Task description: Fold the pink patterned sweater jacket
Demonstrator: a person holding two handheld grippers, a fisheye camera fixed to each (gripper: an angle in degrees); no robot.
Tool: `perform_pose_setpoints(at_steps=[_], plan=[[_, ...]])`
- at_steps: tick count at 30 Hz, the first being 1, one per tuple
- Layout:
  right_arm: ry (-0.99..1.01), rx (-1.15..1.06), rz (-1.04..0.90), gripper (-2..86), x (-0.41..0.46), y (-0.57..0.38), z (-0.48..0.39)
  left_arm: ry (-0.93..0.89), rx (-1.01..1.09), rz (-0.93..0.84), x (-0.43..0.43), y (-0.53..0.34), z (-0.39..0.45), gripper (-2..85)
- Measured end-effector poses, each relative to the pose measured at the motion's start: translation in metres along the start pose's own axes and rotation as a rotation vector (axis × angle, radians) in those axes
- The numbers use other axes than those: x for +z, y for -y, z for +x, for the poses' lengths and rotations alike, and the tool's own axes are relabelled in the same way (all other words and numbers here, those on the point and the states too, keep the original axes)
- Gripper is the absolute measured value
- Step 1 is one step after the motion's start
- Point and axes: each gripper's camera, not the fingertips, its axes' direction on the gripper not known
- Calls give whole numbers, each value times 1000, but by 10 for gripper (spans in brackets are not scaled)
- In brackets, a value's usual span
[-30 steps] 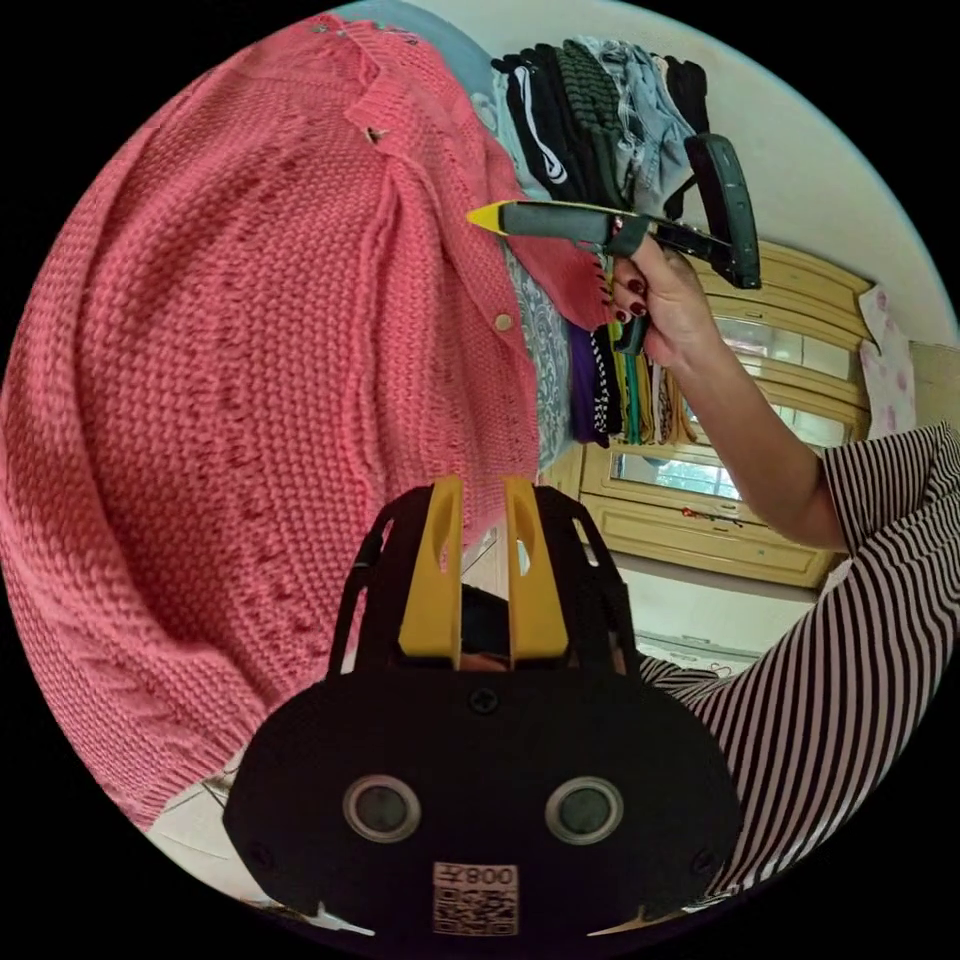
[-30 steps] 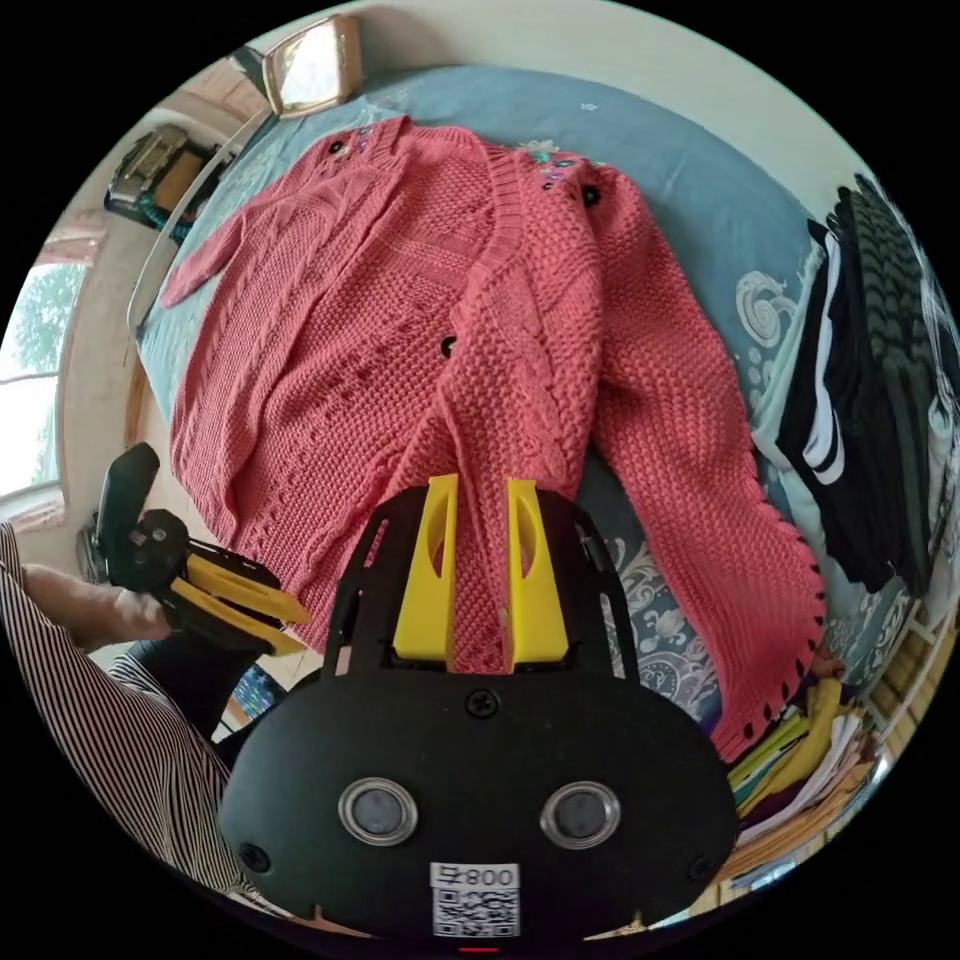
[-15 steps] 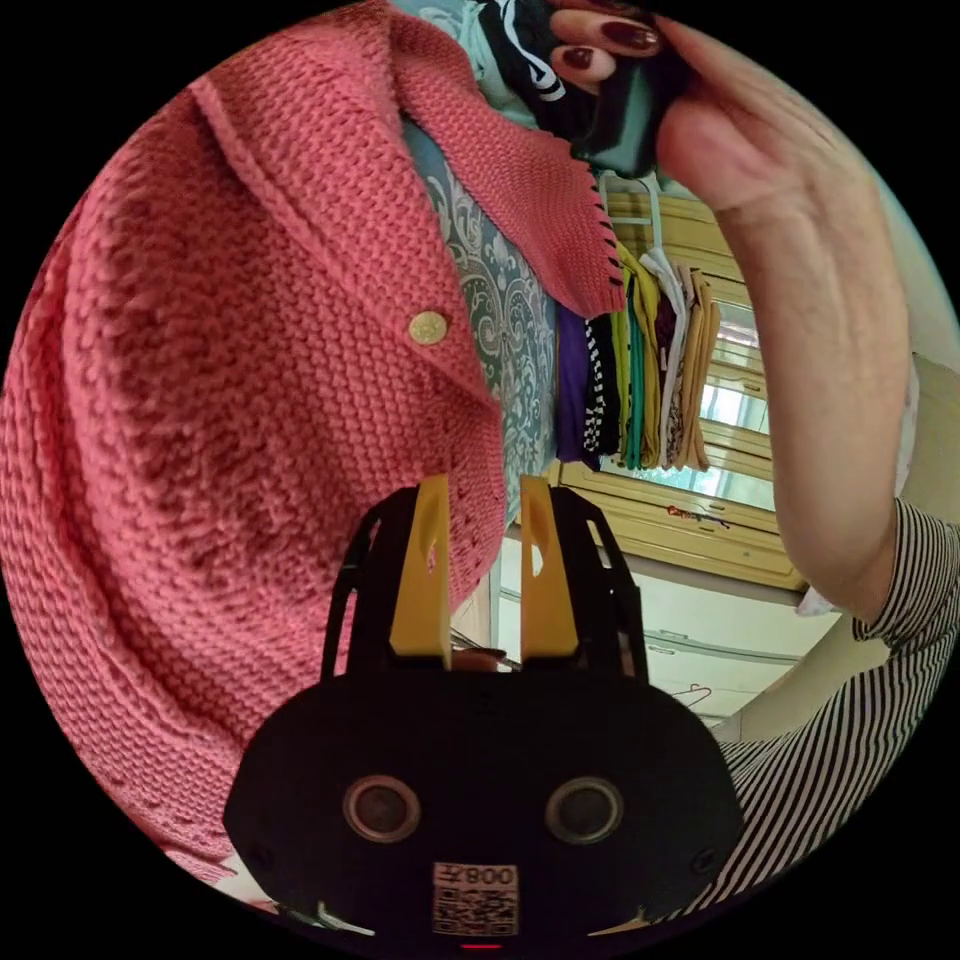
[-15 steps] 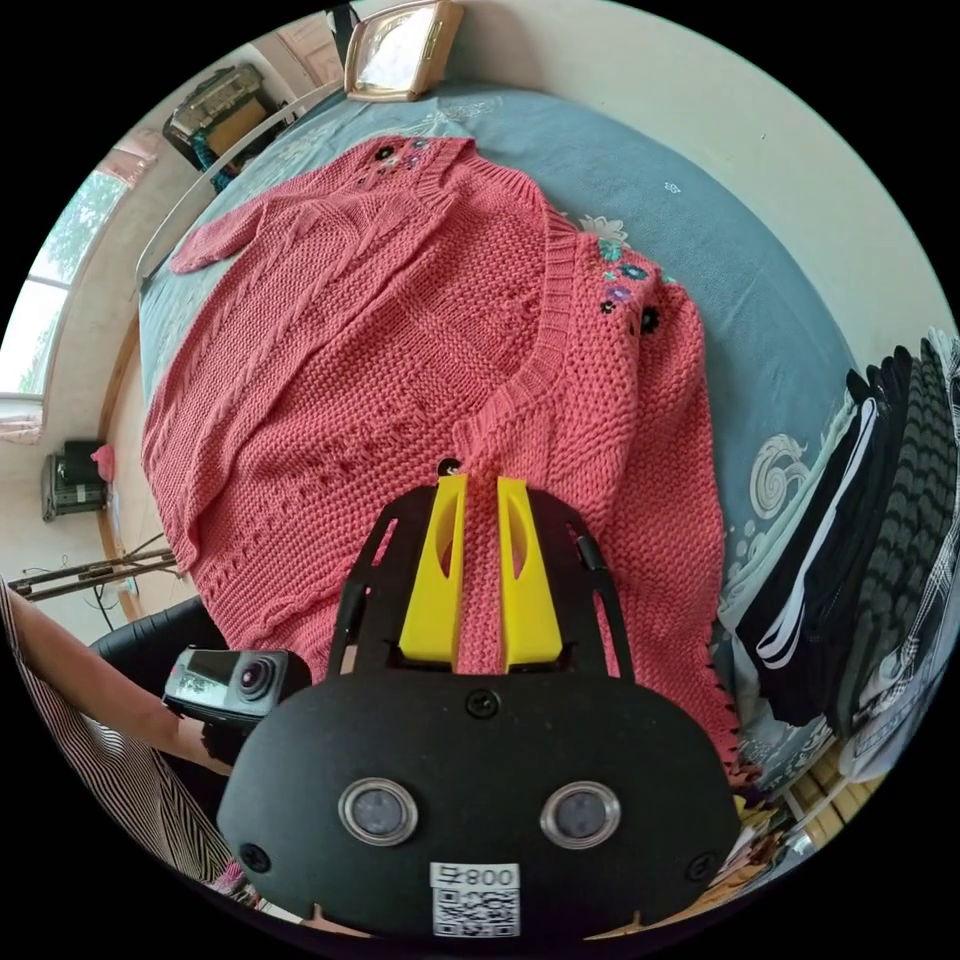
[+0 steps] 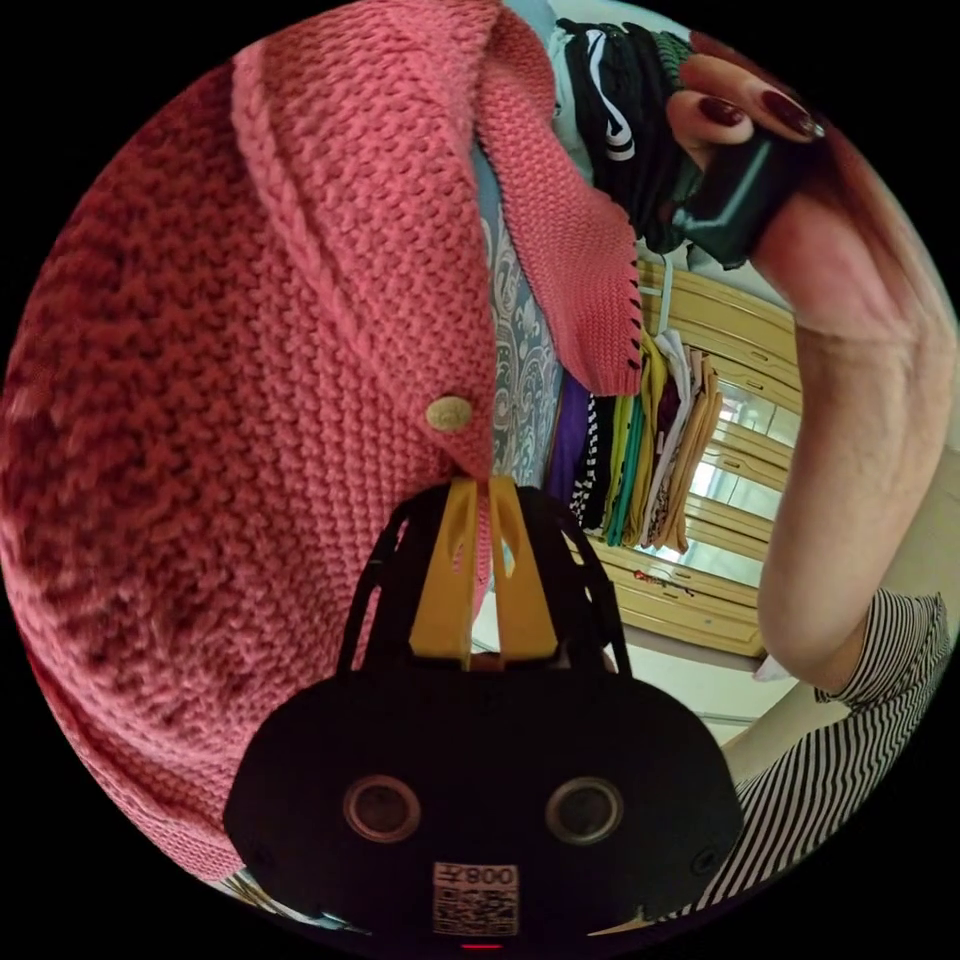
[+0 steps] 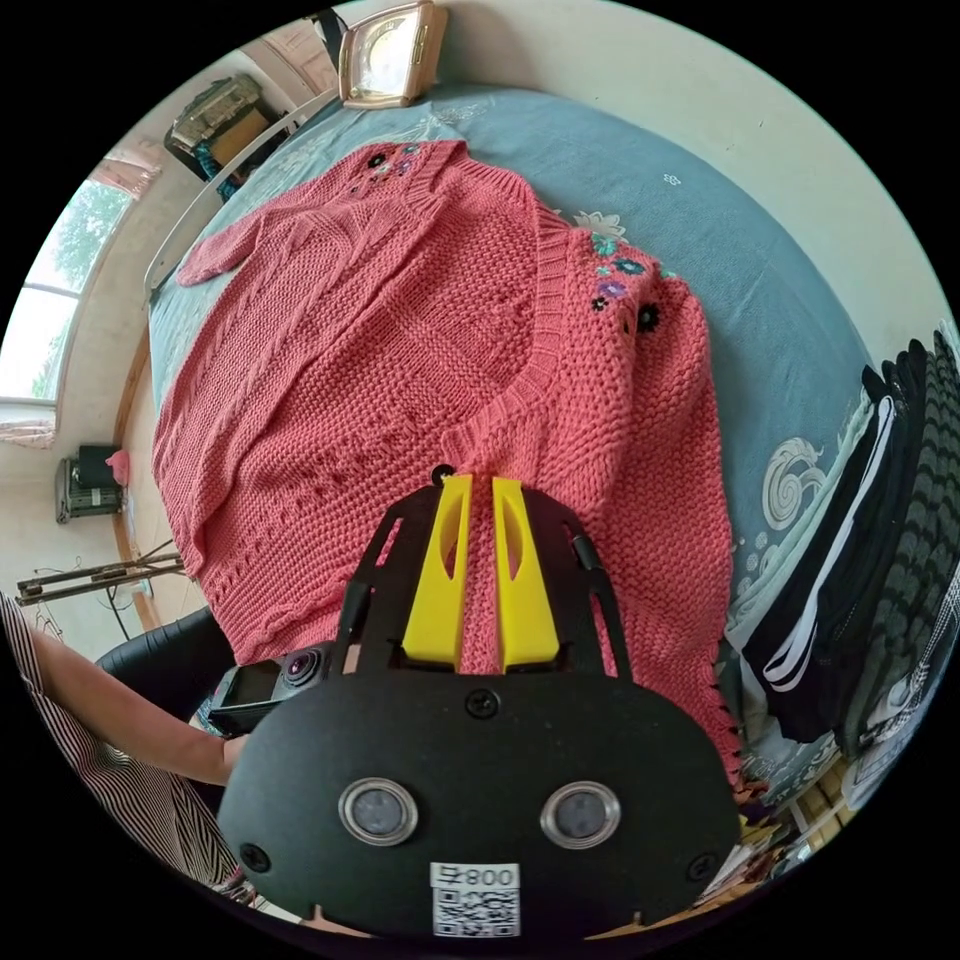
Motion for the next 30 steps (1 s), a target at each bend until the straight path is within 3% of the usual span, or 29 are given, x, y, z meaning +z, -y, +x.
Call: perform_pose_setpoints(at_steps=[6,9,19,23,30], plan=[[51,8,-6,17,12,-13,17,-93,50,6,-31,-24,9,18],[173,63,1,12,13,-21,37,-131,82,6,-56,-43,16,16],[818,320,508,7,-34,-78,117,-119,264,117,-214,-120,50,14],[837,335,524,7,-16,-60,104,-15,256,177,-269,-138,36,14],[733,380,406,8,46,6,79,110,11,293,-323,-146,-61,19]])
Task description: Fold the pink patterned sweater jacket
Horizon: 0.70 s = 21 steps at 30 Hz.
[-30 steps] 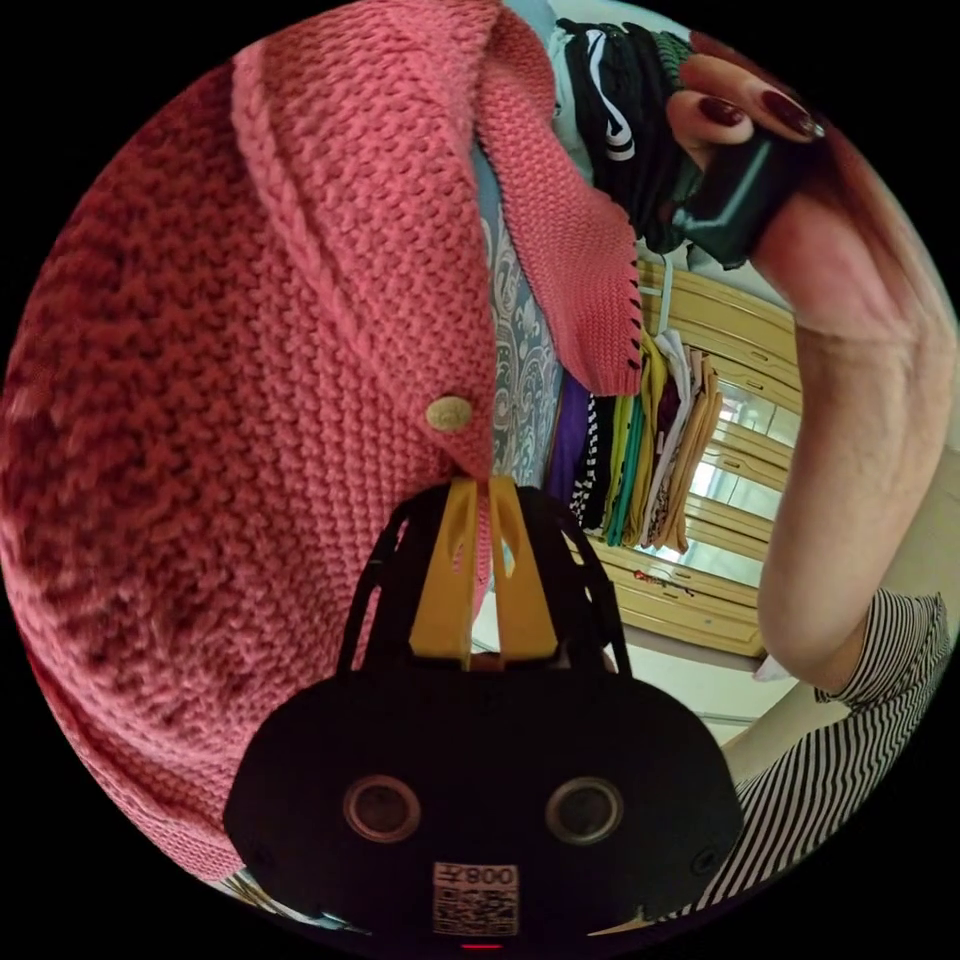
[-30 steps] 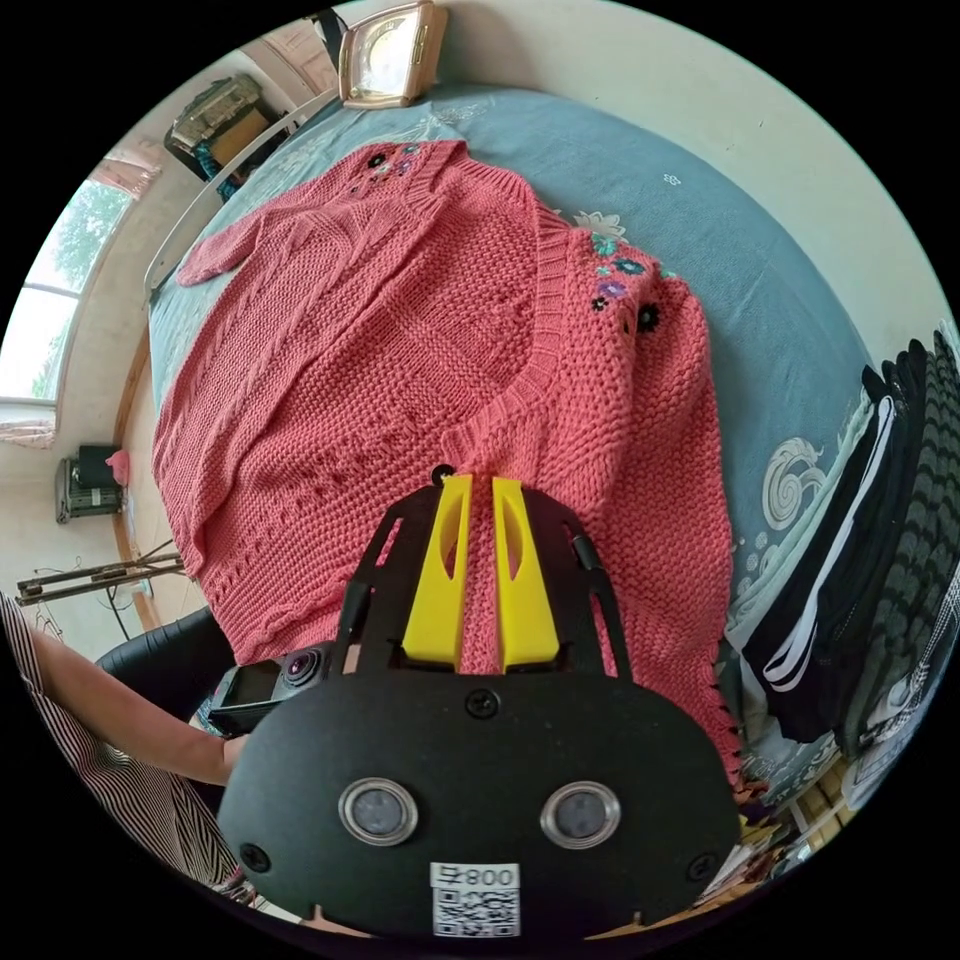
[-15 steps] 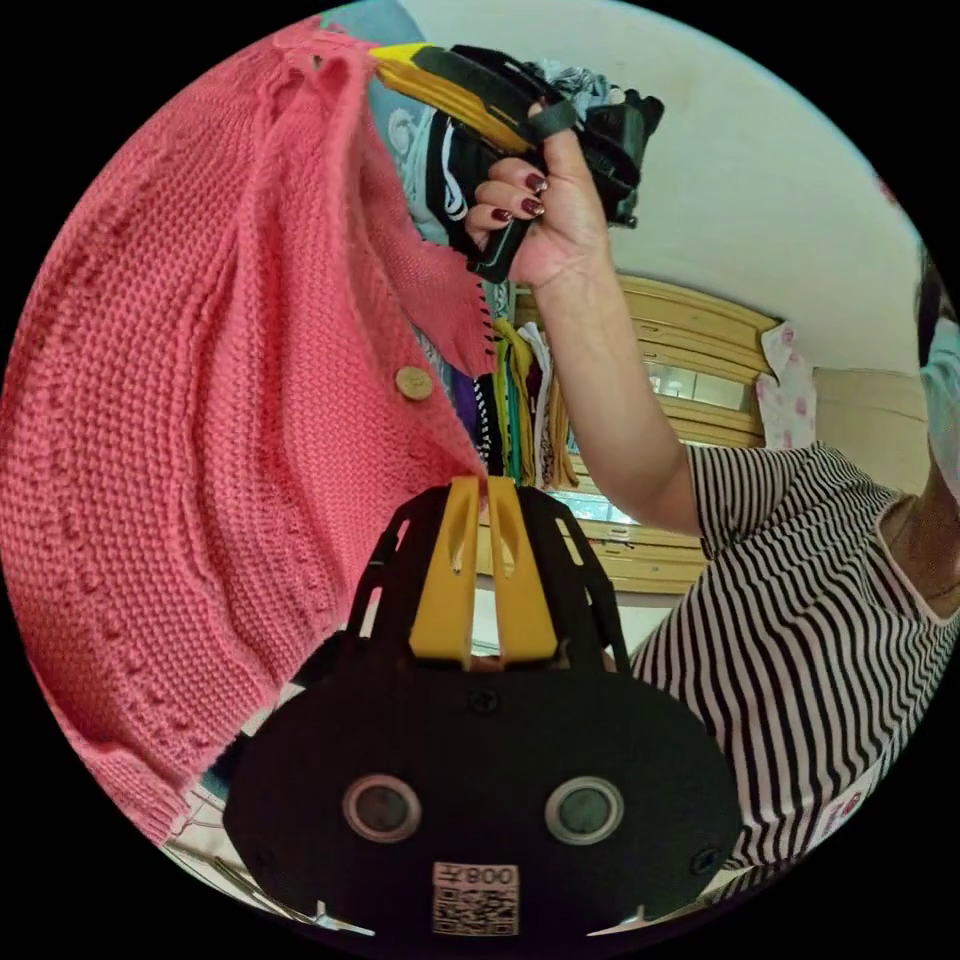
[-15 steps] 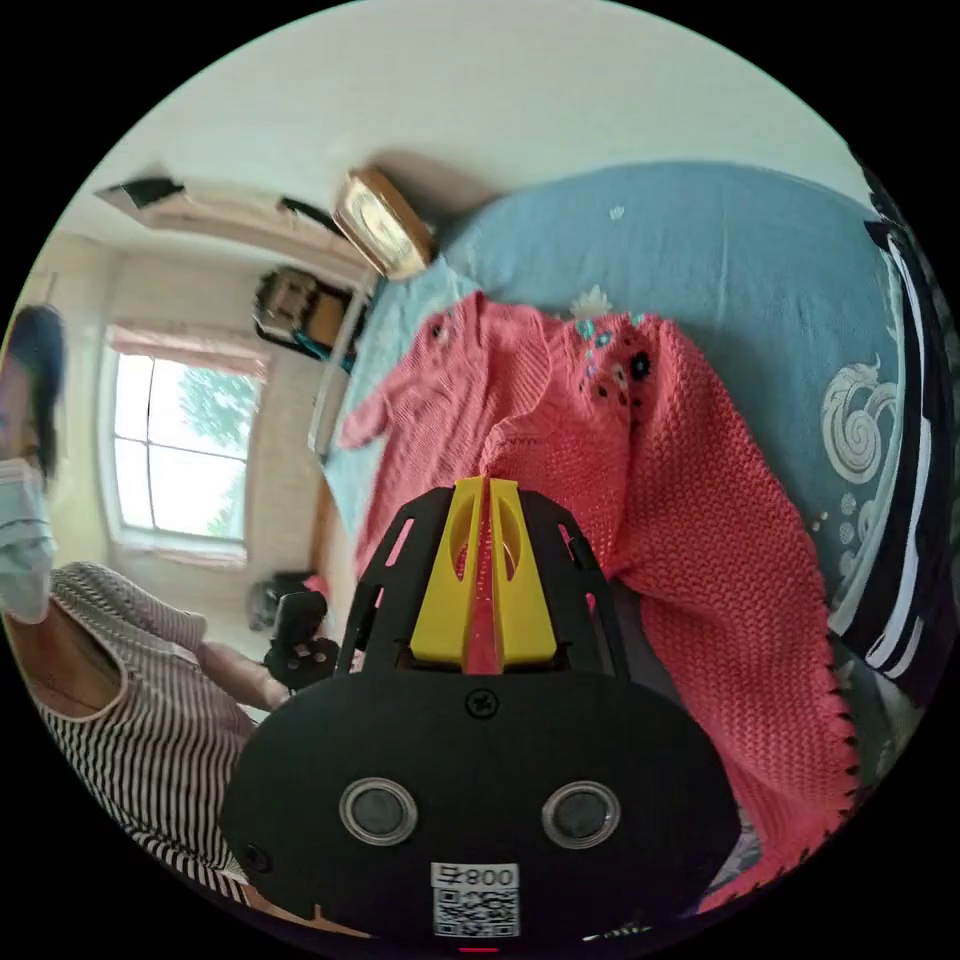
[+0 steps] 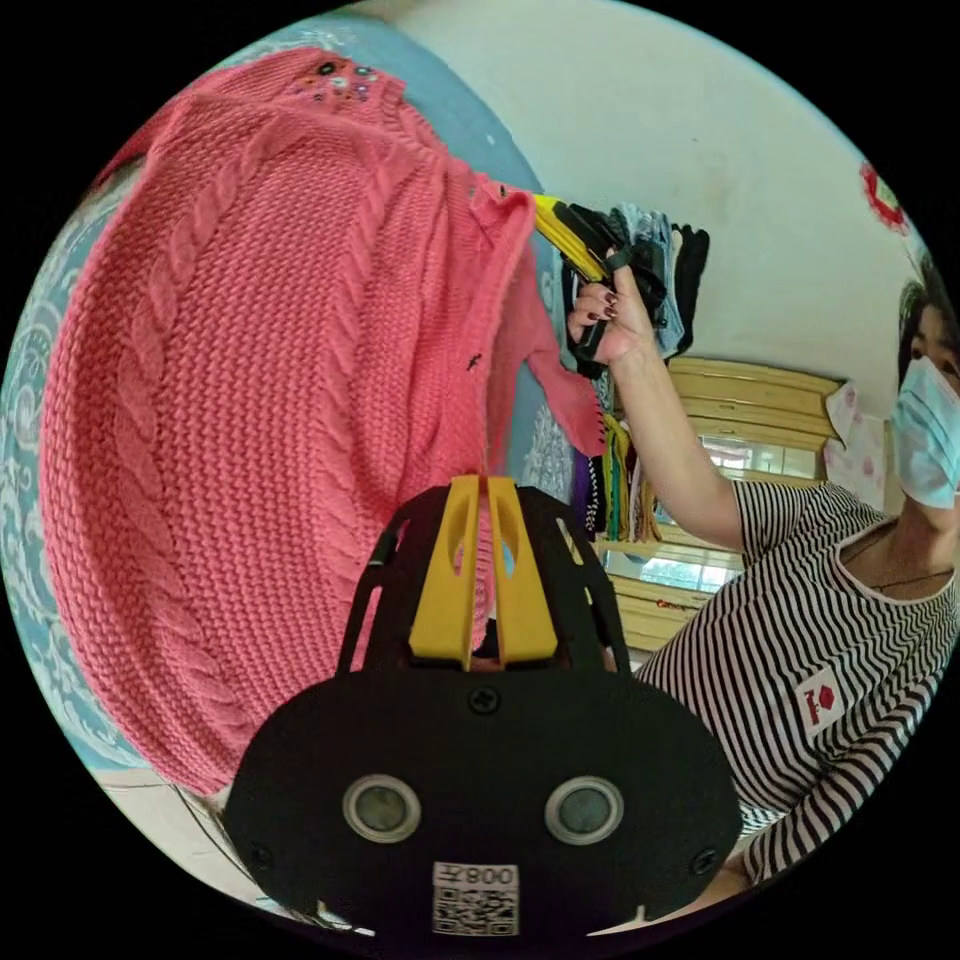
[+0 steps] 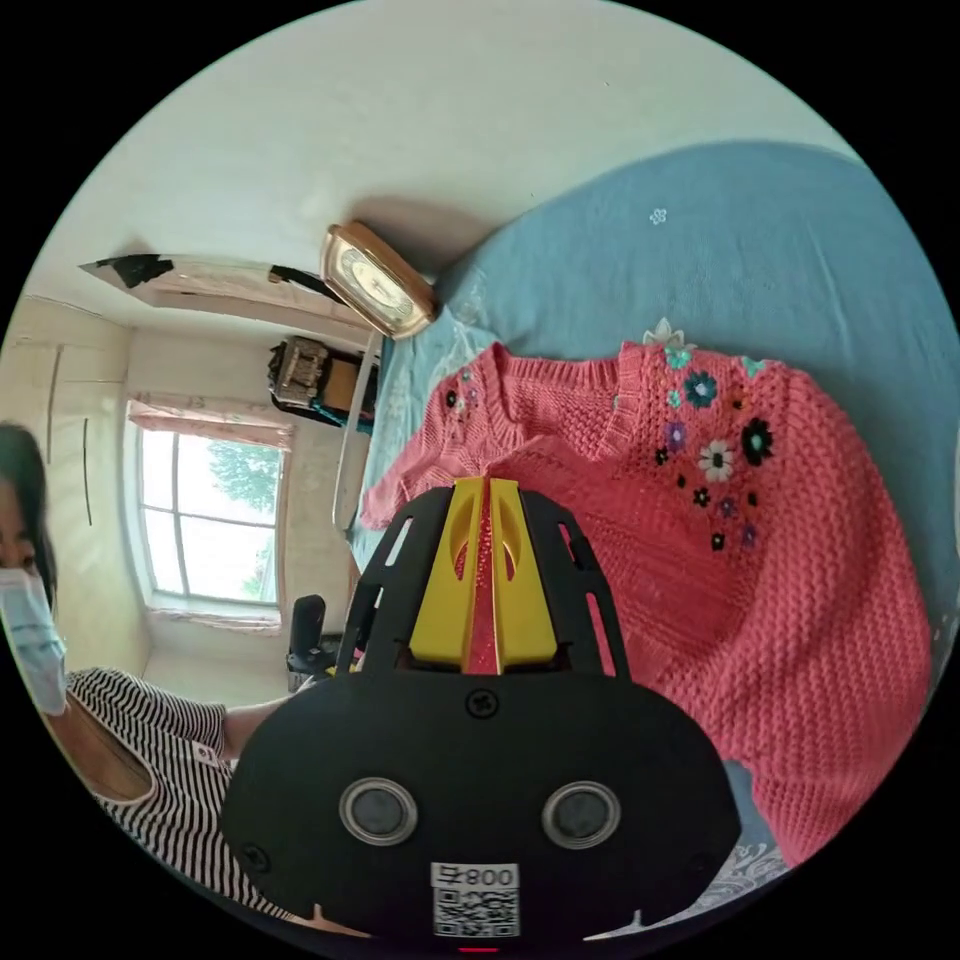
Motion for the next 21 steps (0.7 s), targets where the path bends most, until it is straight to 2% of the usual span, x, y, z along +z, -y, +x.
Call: perform_pose_setpoints(at_steps=[4,10,16,18,21], plan=[[-43,21,-44,9,37,11,5,-71,-82,90,-17,-9,-29,29],[-114,66,-84,15,67,13,9,-60,-158,102,-27,-33,-41,62],[-258,-69,-115,29,70,-12,-30,-44,-200,72,-24,-53,-33,70],[-300,-144,-173,36,71,-37,-48,-70,-209,47,-21,-57,-30,70],[-326,-190,-372,49,91,-91,-65,-104,-231,30,-19,-63,-29,67]])
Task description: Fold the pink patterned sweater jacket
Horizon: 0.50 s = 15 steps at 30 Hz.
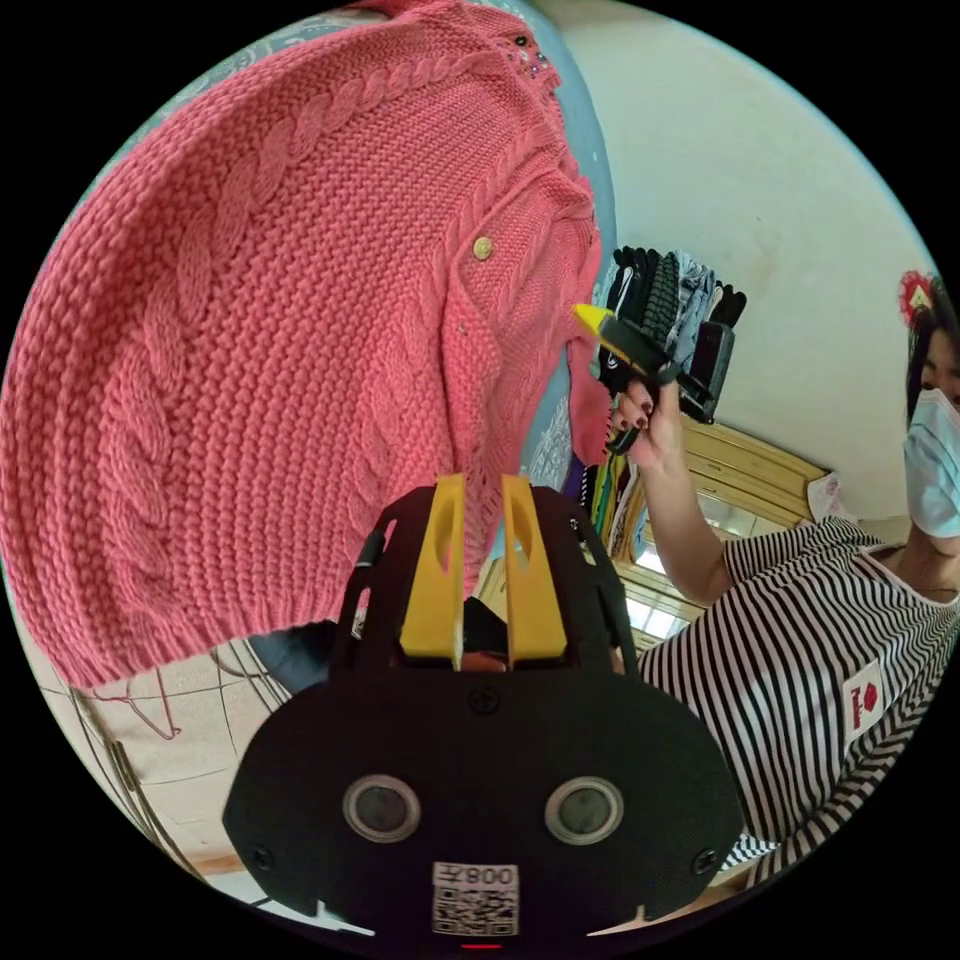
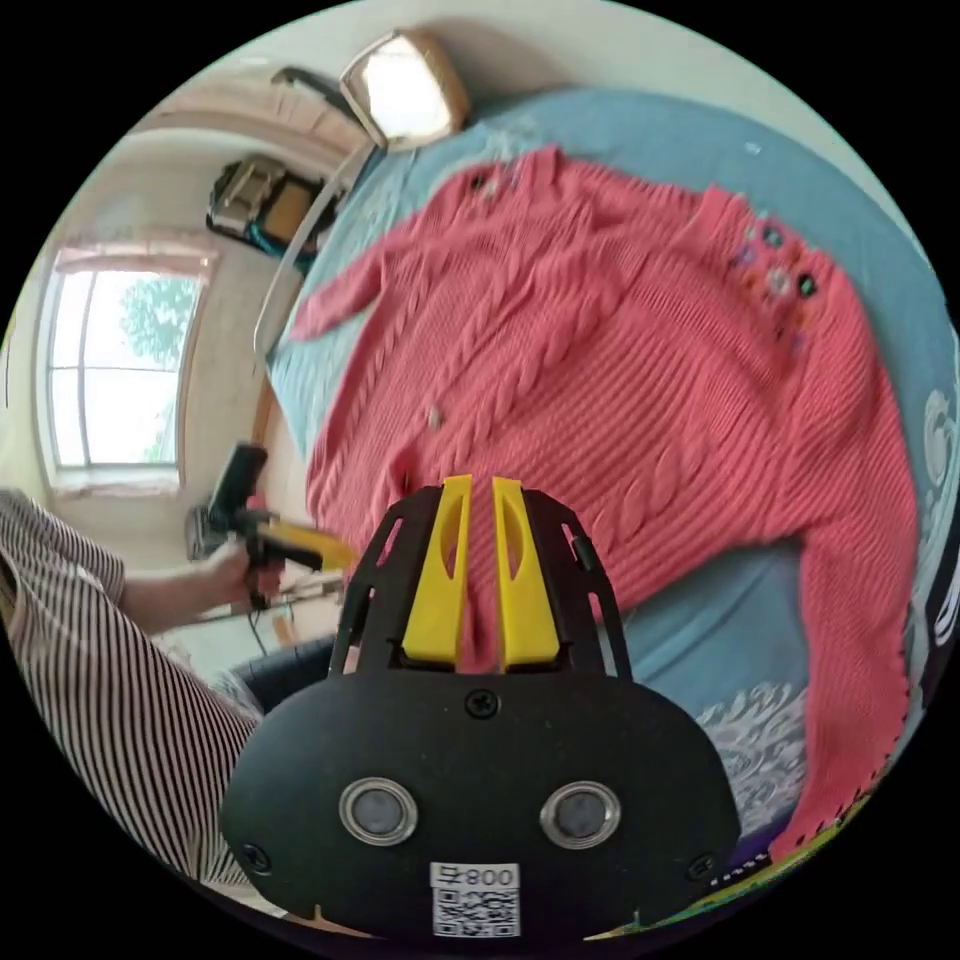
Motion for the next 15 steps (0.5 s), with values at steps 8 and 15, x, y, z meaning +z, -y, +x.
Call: perform_pose_setpoints(at_steps=[8,15], plan=[[-32,24,-357,31,79,-52,-28,-15,-60,-22,-13,-4,-7,63],[136,-9,-290,18,76,-39,-48,-54,-33,-26,-19,6,11,96]])
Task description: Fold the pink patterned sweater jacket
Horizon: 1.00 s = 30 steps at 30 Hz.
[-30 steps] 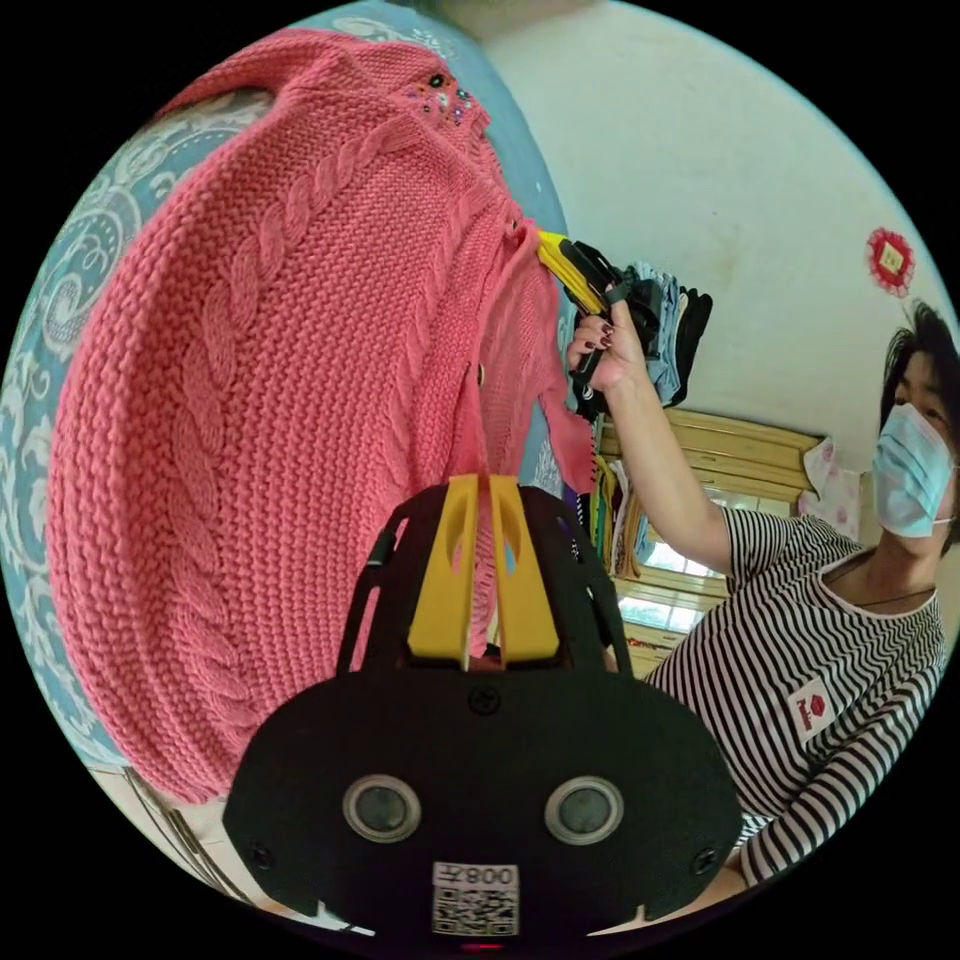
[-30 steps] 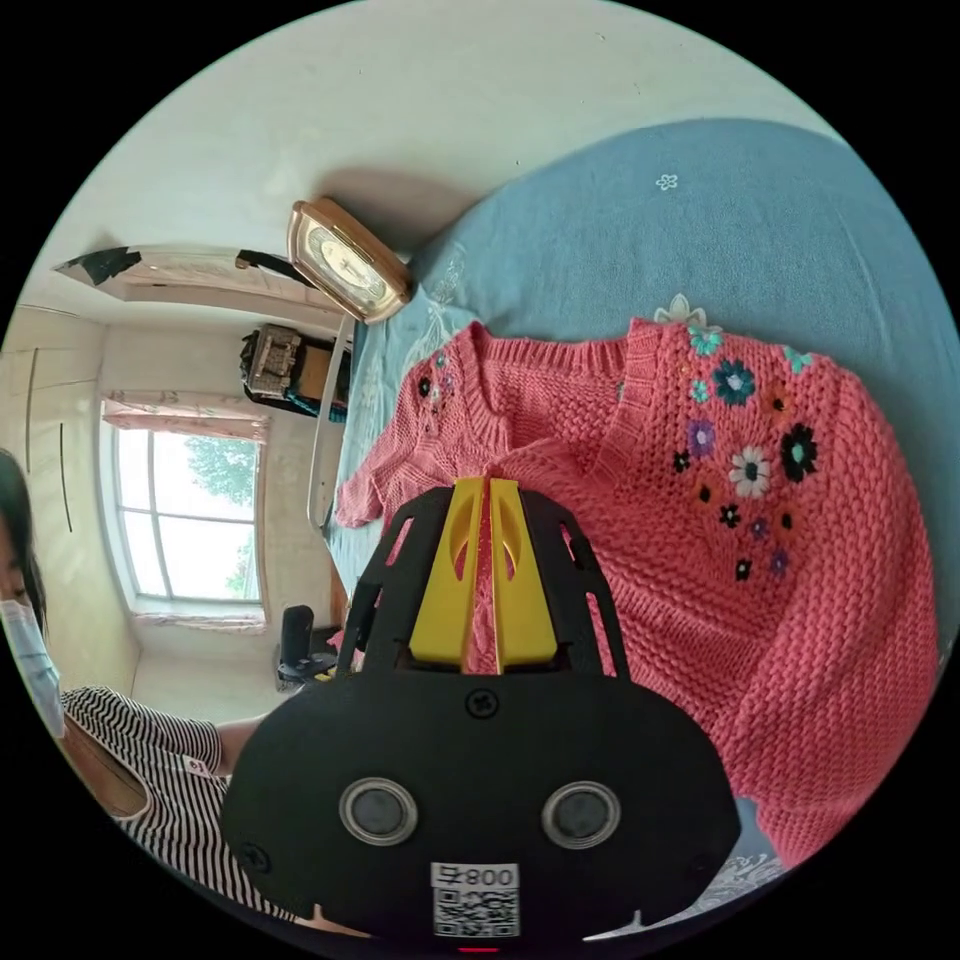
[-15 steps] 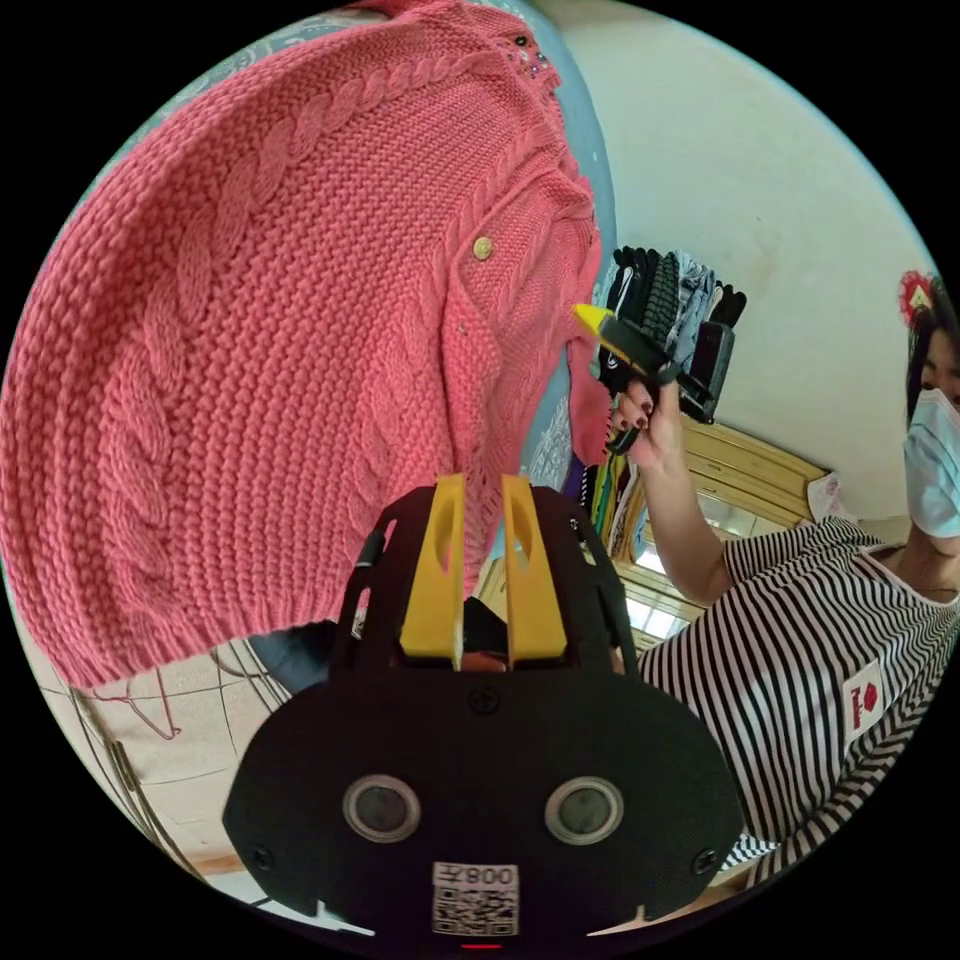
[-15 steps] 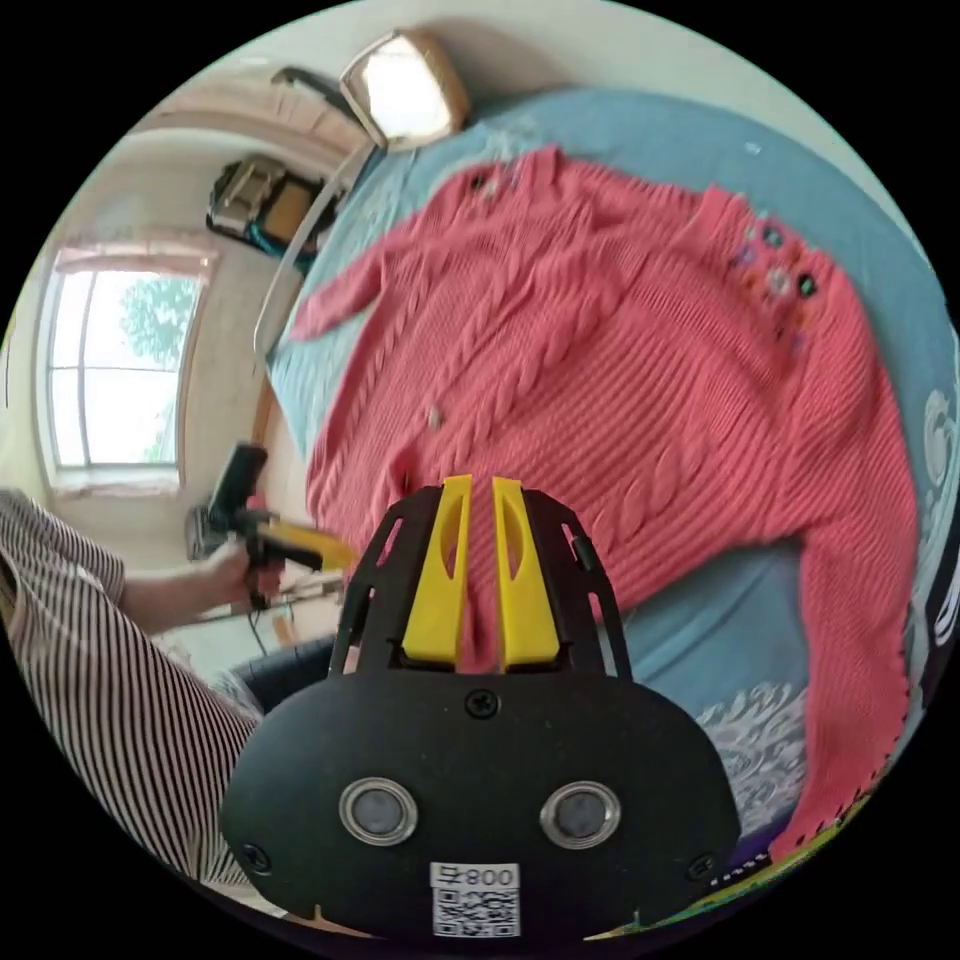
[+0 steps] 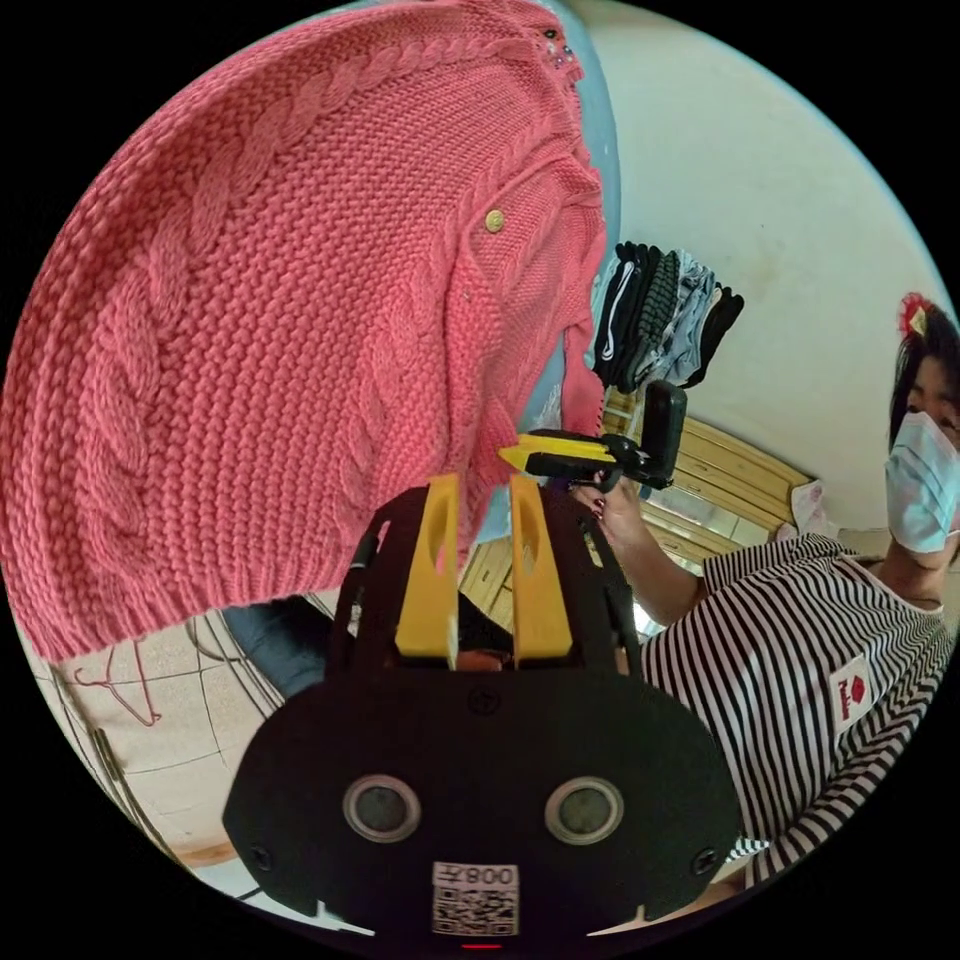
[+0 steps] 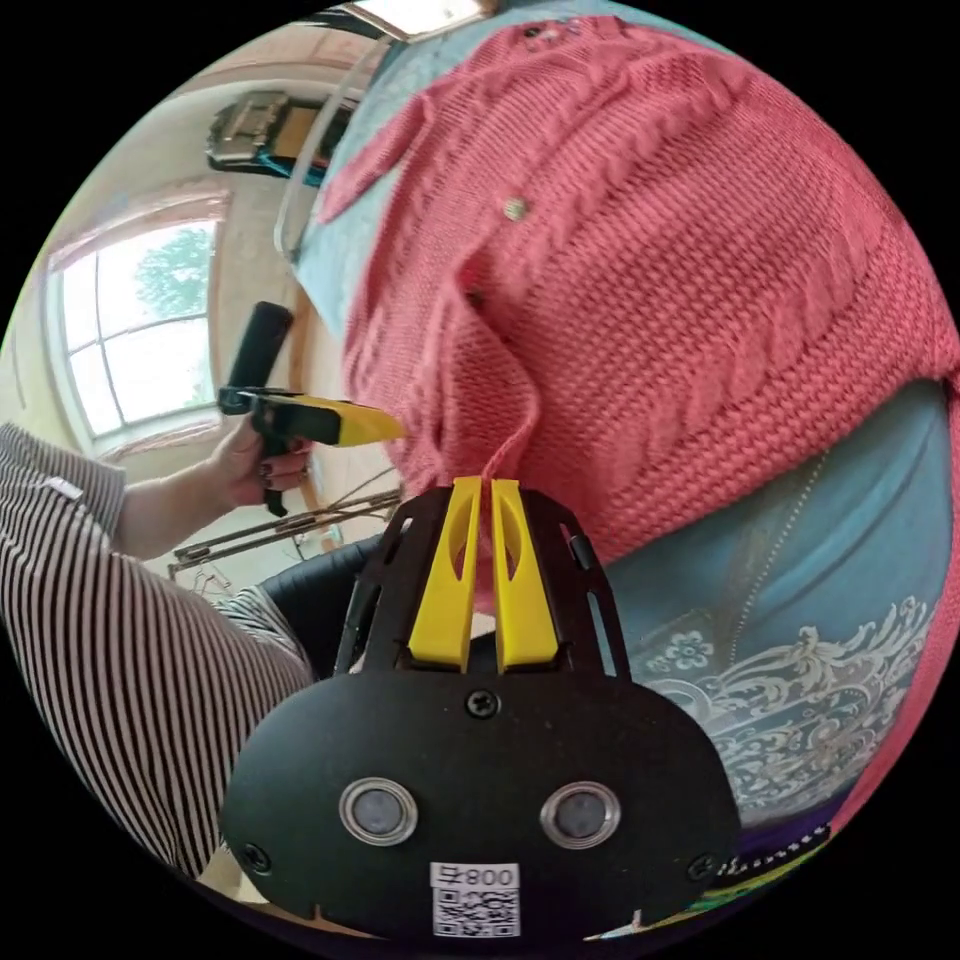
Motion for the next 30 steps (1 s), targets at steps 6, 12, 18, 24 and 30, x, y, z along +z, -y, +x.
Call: perform_pose_setpoints(at_steps=[6,12,18,24,30], plan=[[225,-159,21,19,17,17,-54,-40,-3,-25,-6,10,16,93],[235,-95,19,17,27,21,-55,114,-64,-40,-19,6,13,31],[-142,-29,-104,7,38,8,-34,185,-121,-25,-22,8,-11,26],[-229,-103,-153,3,37,4,-42,281,-39,-61,-17,13,12,31],[-190,-16,-106,3,0,7,-31,386,-17,34,-38,13,37,56]])
